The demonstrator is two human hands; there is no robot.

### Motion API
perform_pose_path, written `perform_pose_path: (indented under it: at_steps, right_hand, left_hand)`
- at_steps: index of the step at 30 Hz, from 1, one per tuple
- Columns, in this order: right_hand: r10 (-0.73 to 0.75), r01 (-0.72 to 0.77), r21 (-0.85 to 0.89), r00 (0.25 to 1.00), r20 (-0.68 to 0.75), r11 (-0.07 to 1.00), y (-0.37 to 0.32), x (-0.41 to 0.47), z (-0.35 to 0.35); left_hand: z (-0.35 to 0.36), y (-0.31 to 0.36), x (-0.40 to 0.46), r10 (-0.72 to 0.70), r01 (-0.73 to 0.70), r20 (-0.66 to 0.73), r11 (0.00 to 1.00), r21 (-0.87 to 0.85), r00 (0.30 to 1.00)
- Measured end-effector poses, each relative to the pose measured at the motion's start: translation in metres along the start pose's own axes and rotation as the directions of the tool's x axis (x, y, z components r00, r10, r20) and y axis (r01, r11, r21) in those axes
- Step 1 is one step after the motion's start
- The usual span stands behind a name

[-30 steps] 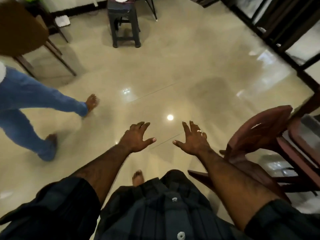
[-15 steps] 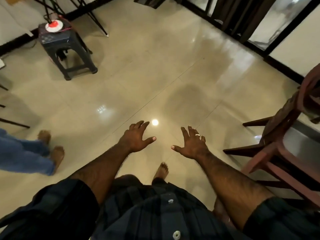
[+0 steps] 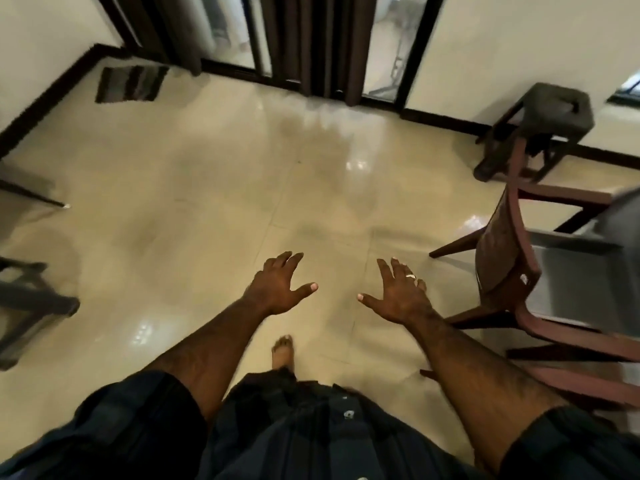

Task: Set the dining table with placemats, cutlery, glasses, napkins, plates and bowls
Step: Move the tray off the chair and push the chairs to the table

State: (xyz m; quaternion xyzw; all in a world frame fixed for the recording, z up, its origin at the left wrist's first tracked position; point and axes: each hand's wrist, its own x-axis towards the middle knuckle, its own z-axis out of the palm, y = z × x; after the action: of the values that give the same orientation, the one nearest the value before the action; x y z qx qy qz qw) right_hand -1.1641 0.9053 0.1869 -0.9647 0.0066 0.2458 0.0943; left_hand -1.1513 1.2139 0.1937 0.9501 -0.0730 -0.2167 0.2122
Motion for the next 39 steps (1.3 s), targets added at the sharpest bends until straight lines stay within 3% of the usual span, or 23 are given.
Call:
perform_pose_path:
  at_steps: [5, 12, 20, 26, 29, 33, 39]
  right_hand:
    - [0.207, -0.201, 0.148, 0.978, -0.026, 0.968, 0.022, 0.058, -0.048]
    - [0.367, -0.335, 0.309, 0.929, -0.049, 0.890, 0.084, 0.171, -0.103]
    - [0.356, -0.316, 0.294, 0.930, -0.093, 0.902, 0.171, 0.318, -0.214]
    - [0.444, -0.364, 0.323, 0.868, -0.222, 0.874, 0.242, 0.406, -0.301]
    - [0.536, -0.438, 0.373, 0.816, -0.217, 0.818, 0.290, 0.446, -0.324]
    - [0.722, -0.581, 0.505, 0.679, -0.133, 0.639, 0.353, 0.477, -0.344]
    - [0.908, -0.674, 0.662, 0.419, -0.024, 0.328, 0.415, 0.468, -0.339]
  left_hand:
    - [-0.063, 0.034, 0.128, 0.201, -0.217, 0.133, 0.968, 0.125, 0.971]
    - [-0.110, 0.113, 0.325, 0.350, -0.387, 0.203, 0.903, 0.187, 0.915]
    - [-0.152, 0.227, 0.511, 0.404, -0.456, 0.236, 0.857, 0.241, 0.884]
    - [-0.181, 0.306, 0.650, 0.466, -0.555, 0.323, 0.779, 0.292, 0.824]
    - [-0.186, 0.354, 0.734, 0.528, -0.632, 0.365, 0.720, 0.288, 0.767]
    - [-0.187, 0.440, 0.831, 0.602, -0.744, 0.446, 0.601, 0.293, 0.662]
    - [-0.161, 0.586, 0.897, 0.653, -0.914, 0.639, 0.296, 0.278, 0.406]
